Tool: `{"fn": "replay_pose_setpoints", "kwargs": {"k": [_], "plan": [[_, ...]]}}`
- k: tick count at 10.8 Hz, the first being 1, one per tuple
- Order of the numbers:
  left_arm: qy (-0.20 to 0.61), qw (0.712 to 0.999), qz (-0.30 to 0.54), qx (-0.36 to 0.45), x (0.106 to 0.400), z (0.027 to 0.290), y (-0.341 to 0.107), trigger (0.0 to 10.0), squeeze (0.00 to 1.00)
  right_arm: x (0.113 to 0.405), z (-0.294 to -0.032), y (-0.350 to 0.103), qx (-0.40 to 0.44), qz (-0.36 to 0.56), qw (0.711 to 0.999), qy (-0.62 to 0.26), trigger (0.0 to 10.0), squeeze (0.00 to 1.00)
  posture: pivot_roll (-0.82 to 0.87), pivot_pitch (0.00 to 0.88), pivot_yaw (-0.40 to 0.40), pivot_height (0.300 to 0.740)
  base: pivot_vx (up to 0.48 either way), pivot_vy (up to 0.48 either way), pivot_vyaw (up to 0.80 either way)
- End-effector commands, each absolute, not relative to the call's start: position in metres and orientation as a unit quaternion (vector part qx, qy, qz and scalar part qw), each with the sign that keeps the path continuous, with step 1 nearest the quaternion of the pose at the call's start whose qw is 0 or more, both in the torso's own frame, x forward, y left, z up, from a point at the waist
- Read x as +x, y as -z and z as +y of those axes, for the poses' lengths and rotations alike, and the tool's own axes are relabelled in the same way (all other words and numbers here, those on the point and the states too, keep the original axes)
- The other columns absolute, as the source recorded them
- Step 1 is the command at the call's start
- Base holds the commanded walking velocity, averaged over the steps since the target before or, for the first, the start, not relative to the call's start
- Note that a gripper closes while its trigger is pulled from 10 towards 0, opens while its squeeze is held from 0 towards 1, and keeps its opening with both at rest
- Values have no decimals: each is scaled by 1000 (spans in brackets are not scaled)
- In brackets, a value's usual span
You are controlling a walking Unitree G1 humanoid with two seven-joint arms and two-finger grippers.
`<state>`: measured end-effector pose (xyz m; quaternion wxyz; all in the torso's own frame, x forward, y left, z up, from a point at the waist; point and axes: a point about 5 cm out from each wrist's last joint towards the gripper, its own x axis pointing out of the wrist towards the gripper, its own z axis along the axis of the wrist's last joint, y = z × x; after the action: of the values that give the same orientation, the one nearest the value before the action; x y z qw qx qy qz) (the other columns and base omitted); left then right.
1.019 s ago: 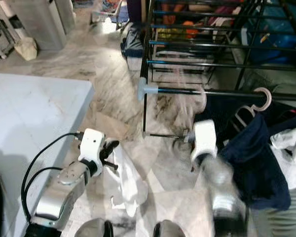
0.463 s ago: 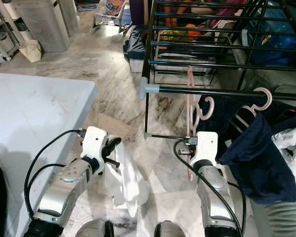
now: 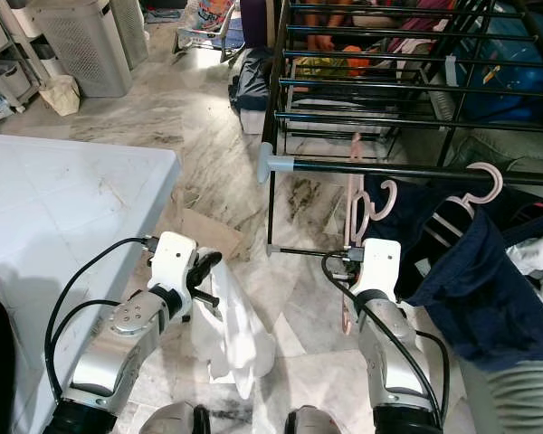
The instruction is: Hang hanger
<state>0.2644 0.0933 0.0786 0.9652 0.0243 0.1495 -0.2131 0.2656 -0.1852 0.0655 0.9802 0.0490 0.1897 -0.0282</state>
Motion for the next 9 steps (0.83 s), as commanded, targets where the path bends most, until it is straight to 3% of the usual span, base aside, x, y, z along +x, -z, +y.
{"fn": "replay_pose_setpoints", "kwargs": {"k": [1, 4, 9], "plan": [[220, 967, 129, 28, 269, 92, -86, 10000, 0, 265, -186, -65, 53, 194, 979, 29, 10000, 0, -47, 6, 12, 740, 0, 0, 0], [222, 966, 127, 31, 270, 90, -87, 10000, 0, 269, -186, -68, 50, 189, 980, 31, 10000, 0, -46, 8, 11, 740, -160, 0, 0], [223, 966, 129, 31, 270, 89, -87, 10000, 0, 271, -187, -70, 44, 188, 981, 30, 10000, 0, -50, 11, 8, 740, -308, 0, 0]]}}
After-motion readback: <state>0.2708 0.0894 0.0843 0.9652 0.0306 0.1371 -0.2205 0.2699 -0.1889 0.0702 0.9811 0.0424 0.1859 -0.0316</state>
